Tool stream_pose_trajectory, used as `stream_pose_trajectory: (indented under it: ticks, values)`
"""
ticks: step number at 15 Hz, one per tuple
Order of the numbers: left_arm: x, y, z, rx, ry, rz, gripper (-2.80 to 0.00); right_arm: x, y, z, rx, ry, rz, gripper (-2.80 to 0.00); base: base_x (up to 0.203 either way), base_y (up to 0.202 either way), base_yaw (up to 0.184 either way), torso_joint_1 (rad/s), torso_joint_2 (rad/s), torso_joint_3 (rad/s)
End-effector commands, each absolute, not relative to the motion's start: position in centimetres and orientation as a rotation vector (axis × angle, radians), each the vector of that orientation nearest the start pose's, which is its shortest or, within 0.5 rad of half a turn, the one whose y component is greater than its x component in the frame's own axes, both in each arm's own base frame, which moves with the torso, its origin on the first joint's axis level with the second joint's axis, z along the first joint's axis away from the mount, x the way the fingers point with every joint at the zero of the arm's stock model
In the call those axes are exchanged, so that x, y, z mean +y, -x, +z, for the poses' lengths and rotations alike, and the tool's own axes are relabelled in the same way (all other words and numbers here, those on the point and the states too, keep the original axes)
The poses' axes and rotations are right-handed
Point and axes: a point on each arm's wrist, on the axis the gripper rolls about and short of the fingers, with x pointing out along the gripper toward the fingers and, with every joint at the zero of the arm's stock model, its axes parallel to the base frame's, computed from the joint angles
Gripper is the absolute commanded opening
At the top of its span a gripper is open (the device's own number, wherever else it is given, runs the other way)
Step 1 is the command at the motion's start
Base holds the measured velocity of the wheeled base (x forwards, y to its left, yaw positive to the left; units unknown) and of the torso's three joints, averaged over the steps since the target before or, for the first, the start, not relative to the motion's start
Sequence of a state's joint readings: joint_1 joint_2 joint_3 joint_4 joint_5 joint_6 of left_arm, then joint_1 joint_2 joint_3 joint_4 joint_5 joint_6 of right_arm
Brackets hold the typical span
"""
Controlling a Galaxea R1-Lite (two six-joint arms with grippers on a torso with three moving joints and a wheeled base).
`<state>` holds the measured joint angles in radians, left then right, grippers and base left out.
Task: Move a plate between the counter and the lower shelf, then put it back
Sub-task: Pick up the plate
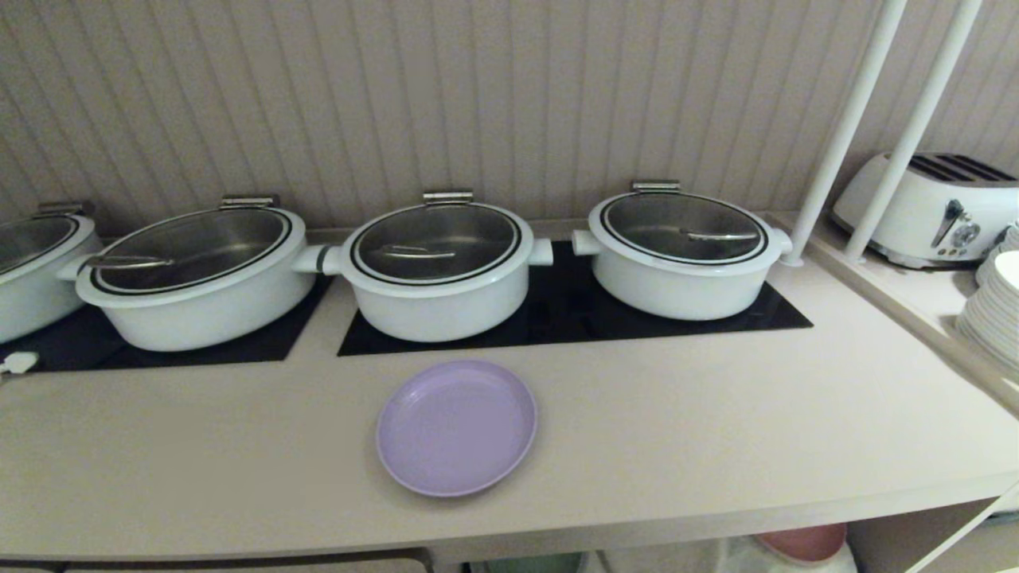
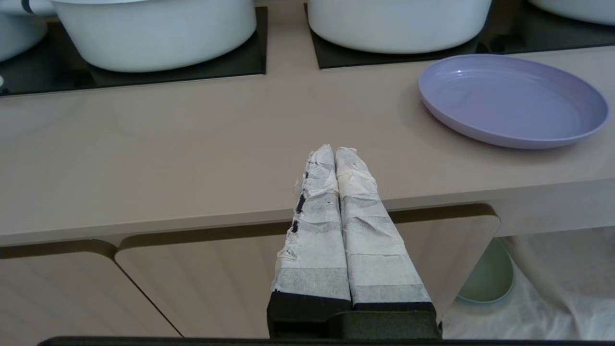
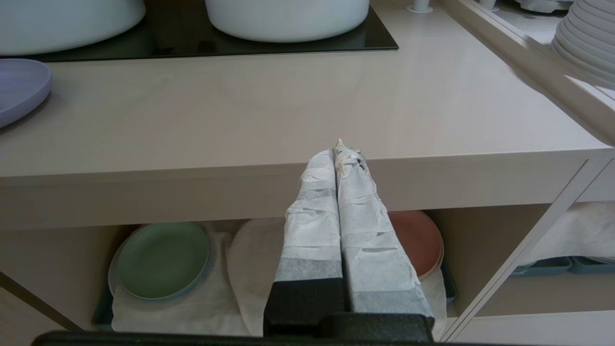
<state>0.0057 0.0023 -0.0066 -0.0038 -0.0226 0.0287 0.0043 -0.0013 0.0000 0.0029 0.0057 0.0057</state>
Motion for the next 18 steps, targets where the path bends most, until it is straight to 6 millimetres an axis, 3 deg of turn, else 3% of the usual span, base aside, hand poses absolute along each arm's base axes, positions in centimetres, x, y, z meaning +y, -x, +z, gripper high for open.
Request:
stream_pose_trajectory:
  ticks: [1,18]
  values:
    - [-0.06,2.32,7.77,-0.009,-0.018,-0.015,-2.8,0.0,2.28,7.52,0.003,-0.006,0.011,-2.8,0.0,0.0,0.0,0.0,0.0,0.0]
    - [-0.06,2.32,7.77,-0.009,-0.016,-0.014,-2.8,0.0,2.28,7.52,0.003,-0.006,0.011,-2.8,0.0,0.0,0.0,0.0,0.0,0.0]
